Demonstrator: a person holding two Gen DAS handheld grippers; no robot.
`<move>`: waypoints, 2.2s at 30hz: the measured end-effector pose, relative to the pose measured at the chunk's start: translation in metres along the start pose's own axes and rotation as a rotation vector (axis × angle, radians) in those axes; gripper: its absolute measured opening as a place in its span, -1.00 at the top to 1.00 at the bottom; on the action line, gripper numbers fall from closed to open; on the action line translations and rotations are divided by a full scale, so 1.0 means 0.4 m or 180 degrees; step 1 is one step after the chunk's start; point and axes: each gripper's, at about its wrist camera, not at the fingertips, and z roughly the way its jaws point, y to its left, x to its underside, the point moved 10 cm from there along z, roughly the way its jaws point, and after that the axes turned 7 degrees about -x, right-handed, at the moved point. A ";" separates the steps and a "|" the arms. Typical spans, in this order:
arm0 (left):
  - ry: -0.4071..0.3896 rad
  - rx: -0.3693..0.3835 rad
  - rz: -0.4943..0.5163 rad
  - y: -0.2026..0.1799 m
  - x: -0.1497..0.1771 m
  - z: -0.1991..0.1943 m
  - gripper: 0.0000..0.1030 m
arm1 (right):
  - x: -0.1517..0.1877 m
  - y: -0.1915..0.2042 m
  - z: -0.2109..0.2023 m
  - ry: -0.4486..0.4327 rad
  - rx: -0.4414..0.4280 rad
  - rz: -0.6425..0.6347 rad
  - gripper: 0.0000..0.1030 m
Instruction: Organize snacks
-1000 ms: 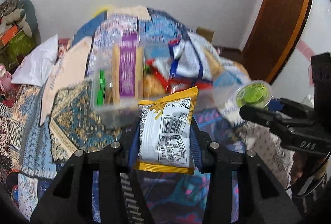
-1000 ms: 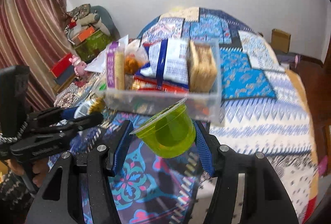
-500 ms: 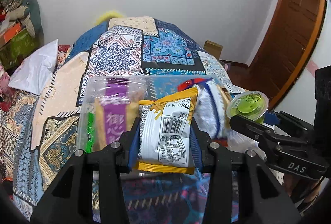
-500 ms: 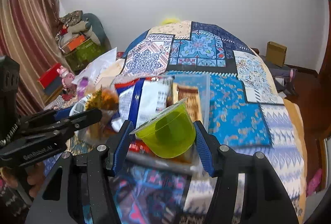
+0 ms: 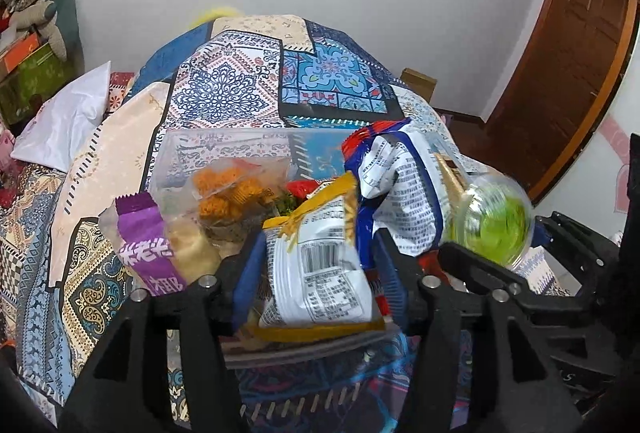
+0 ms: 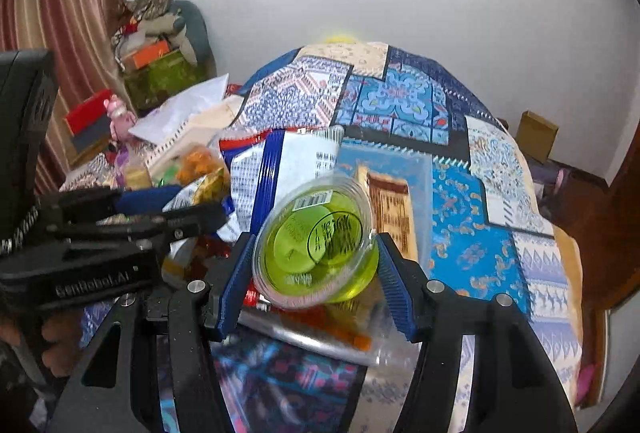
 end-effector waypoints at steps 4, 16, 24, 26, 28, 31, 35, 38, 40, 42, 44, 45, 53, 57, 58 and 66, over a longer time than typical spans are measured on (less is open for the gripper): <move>-0.0046 -0.0016 0.0044 -0.007 0.002 -0.028 -0.18 | 0.013 -0.003 -0.016 0.0040 -0.0021 0.0041 -0.13; -0.0500 0.0075 -0.0012 -0.017 -0.029 -0.255 -0.18 | -0.034 0.012 -0.171 -0.0303 -0.0192 0.0248 -0.14; -0.1153 0.0008 0.0051 -0.027 -0.045 -0.519 -0.39 | -0.093 0.086 -0.378 -0.0836 -0.0303 0.0253 -0.14; -0.1300 -0.0002 0.0049 -0.026 -0.042 -0.574 -0.54 | -0.101 0.106 -0.423 -0.0952 -0.0316 0.0237 -0.20; -0.1412 -0.0015 0.0047 -0.025 -0.039 -0.618 -0.71 | -0.103 0.129 -0.464 -0.1057 -0.0296 0.0191 -0.40; -0.1557 -0.0052 0.0051 -0.026 -0.030 -0.673 -0.93 | -0.102 0.158 -0.509 -0.1181 -0.0205 0.0109 -0.66; -0.1698 -0.0202 0.0132 -0.032 -0.017 -0.717 -0.98 | -0.093 0.178 -0.542 -0.1294 -0.0129 0.0103 -0.97; -0.1666 -0.0173 0.0130 -0.034 -0.003 -0.724 -0.98 | -0.087 0.175 -0.548 -0.1328 -0.0109 0.0147 -1.00; -0.1670 -0.0179 0.0133 -0.033 0.002 -0.729 -0.98 | -0.081 0.174 -0.553 -0.1329 -0.0102 0.0152 -1.00; -0.1688 -0.0197 0.0139 -0.032 0.008 -0.737 -0.98 | -0.078 0.173 -0.557 -0.1332 -0.0087 0.0157 -1.00; -0.1692 -0.0211 0.0147 -0.033 0.011 -0.739 -0.98 | -0.076 0.175 -0.561 -0.1338 -0.0086 0.0160 -1.00; -0.1688 -0.0209 0.0146 -0.033 0.012 -0.739 -0.98 | -0.077 0.174 -0.559 -0.1338 -0.0083 0.0160 -1.00; -0.1688 -0.0222 0.0166 -0.036 0.024 -0.744 -0.98 | -0.063 0.182 -0.570 -0.1329 -0.0045 0.0123 -1.00; -0.1683 -0.0212 0.0166 -0.040 0.022 -0.740 -0.98 | -0.059 0.185 -0.568 -0.1313 -0.0027 0.0103 -1.00; -0.1681 -0.0212 0.0167 -0.041 0.024 -0.740 -0.98 | -0.059 0.185 -0.567 -0.1311 -0.0026 0.0100 -1.00; -0.1678 -0.0221 0.0198 -0.043 0.032 -0.739 -0.98 | -0.053 0.189 -0.570 -0.1299 -0.0018 0.0090 -1.00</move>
